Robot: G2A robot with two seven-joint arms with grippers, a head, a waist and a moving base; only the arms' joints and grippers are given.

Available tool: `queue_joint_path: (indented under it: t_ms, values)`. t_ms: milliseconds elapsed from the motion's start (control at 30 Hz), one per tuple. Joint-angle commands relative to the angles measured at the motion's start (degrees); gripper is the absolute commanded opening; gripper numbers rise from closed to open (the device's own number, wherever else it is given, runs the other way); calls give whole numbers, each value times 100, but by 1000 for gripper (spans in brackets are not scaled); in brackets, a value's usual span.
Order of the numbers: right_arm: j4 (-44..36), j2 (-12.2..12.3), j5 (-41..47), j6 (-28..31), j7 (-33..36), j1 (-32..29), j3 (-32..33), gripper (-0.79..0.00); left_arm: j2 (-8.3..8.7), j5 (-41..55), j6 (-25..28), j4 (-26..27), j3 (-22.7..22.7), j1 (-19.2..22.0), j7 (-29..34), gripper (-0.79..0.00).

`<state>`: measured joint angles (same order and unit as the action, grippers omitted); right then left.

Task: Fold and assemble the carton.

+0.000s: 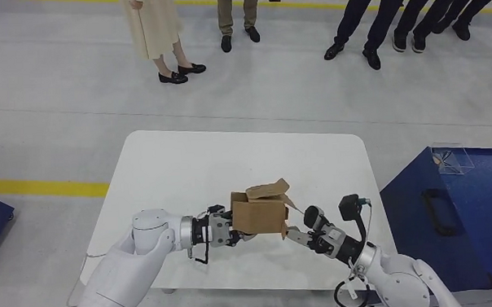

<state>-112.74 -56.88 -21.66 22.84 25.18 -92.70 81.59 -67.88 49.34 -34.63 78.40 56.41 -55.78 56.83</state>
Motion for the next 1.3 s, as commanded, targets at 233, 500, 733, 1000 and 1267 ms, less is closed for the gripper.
queue_joint_path:
  t_ms: [233, 500, 733, 1000, 1267]
  values:
    - [222, -38, 8, -137, 3, 259, -152, 0, 30, -40, 306, 112, 19, -84, 216, -785]
    - [503, -19, 167, -254, 109, 242, 136, 0, 92, -137, 725, 251, 143, -213, 549, -785]
    - [627, -58, 54, -386, 91, 396, -91, 0, 133, -515, 1164, 481, 52, -244, 1050, -785]
    - [664, -92, -135, -466, 103, 514, -295, 0, 178, -748, 1436, 677, -14, -331, 1416, -785]
    - [515, -61, 198, -369, -30, 323, 215, 0, 189, -725, 1346, 579, -13, -289, 1307, -785]
